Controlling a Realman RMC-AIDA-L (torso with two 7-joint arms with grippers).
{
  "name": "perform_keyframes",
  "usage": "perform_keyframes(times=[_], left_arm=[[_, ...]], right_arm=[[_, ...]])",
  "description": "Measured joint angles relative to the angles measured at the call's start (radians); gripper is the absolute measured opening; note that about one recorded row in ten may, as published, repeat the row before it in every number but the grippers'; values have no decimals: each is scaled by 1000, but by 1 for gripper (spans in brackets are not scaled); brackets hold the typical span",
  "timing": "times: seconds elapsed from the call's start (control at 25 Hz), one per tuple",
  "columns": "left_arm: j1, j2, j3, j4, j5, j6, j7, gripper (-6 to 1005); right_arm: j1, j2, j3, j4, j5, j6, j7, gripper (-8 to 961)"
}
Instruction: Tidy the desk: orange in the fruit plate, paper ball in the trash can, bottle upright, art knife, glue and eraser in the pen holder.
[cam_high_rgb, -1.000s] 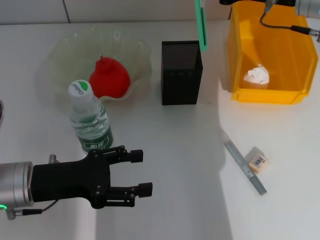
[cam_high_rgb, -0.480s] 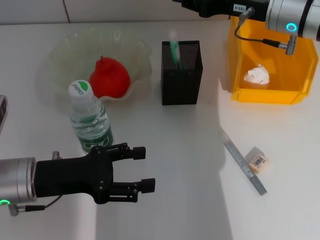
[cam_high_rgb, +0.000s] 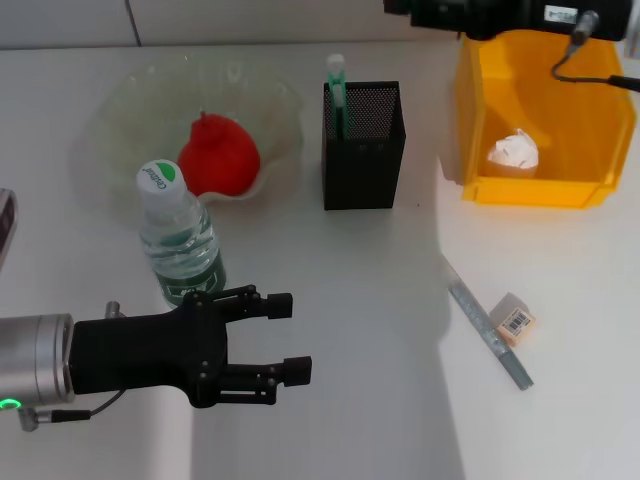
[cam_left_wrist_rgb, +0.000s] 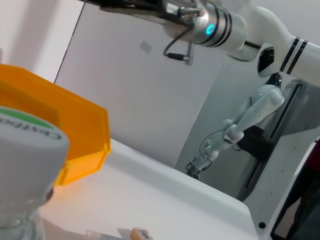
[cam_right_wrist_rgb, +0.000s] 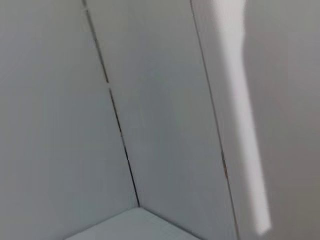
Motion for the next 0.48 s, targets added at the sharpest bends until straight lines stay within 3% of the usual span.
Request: perform_keyframes(times=[0.04,0.08,0.2,0.24,0.28,0.36,0.44,0.48], left_arm=[[0,0,0,0,0,0,0,859],[0,0,0,0,0,0,0,859],[-1,0,1,0,0,-1,0,859],[-2,0,1,-1,0,-1,0,859],[-2,0,1,-1,0,-1,0,859],[-4,-1,1,-1,0,-1,0,859],[-5,-1,1,-1,0,-1,0,859],[-5,-1,1,-1,0,-1,0,859]], right_arm=[[-11,-38,39,-89,-74,-134,70,580],[-11,-38,39,-89,-74,-134,70,616],[18,-105,106,-206,-251,-408,194,653],[55,-128,140,-242,-357,-562,225,653],[55,-128,140,-242,-357,-562,225,653],[98,-139,161,-271,-488,-715,228,653],[130,-130,157,-315,-641,-812,228,653],[130,-130,157,-315,-641,-812,228,653]])
